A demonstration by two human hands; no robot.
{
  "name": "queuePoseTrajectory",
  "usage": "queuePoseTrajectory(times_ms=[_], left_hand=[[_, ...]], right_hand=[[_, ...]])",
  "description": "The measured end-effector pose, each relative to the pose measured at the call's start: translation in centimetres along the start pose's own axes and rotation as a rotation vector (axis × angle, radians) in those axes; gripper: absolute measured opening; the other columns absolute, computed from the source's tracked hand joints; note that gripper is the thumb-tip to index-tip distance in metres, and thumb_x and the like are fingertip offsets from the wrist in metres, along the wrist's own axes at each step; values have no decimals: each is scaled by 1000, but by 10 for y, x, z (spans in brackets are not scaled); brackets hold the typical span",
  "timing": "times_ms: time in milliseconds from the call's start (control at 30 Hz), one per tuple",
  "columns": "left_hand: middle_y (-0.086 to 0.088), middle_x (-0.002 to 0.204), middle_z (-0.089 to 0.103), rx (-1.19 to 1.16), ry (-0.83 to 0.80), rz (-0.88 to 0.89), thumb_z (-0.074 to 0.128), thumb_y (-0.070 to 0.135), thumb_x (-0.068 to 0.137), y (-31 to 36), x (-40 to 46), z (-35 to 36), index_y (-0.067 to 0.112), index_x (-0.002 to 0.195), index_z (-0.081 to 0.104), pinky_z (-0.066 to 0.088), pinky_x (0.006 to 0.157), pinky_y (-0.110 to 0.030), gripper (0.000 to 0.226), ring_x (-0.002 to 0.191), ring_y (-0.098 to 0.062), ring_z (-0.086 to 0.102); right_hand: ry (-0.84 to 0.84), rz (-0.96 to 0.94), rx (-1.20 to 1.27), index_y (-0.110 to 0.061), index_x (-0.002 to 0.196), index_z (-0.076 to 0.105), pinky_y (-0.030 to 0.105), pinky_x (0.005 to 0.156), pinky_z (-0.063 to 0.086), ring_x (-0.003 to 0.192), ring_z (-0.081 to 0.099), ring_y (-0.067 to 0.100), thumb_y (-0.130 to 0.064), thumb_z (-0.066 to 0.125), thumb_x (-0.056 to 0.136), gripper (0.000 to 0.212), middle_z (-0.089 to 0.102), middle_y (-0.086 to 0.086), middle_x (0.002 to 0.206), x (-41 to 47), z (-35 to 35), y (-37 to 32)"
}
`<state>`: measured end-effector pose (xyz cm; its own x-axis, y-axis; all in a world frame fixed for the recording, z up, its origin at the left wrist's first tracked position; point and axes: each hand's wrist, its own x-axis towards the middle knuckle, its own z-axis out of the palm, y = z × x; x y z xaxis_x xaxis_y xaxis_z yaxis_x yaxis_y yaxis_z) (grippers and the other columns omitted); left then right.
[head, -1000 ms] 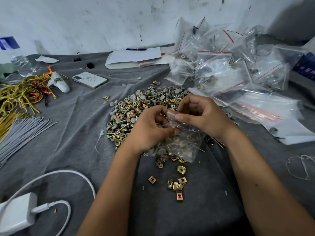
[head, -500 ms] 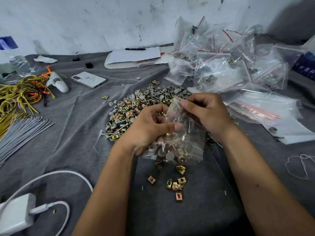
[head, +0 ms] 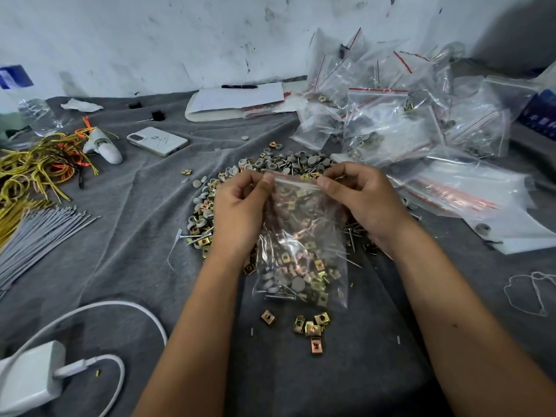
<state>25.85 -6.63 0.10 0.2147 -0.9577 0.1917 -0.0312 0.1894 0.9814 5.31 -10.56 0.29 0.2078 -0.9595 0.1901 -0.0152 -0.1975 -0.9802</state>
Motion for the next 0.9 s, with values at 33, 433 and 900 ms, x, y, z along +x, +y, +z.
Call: queuePoseTrajectory(times_ms=[33,433,900], left_hand=[[-4,67,70,-36,30,4,60,14,104,1,0,-1,11,81,70,54,49,-28,25,53,-15,67],[-7,76,75,-42,41,29,69,17,99,1,-1,1,15,83,75,47,43,-19,17,57,-14,67],[-9,76,77,108,141,90,73,21,96,-2,3,3,12,85,75,57,59,-36,15,62,-17,67]], right_hand=[[26,-7,26,-13,93,70,21,46,46,59,62,11,-16,76,91,7,75,1,74,1,0,1],[104,-73,84,-15,91,71,22,47,47,59,66,13,-13,80,87,9,77,11,80,2,0,4],[140,-112,40,-13,80,78,18,48,44,53,57,8,-37,73,92,27,72,4,66,0,5,6]])
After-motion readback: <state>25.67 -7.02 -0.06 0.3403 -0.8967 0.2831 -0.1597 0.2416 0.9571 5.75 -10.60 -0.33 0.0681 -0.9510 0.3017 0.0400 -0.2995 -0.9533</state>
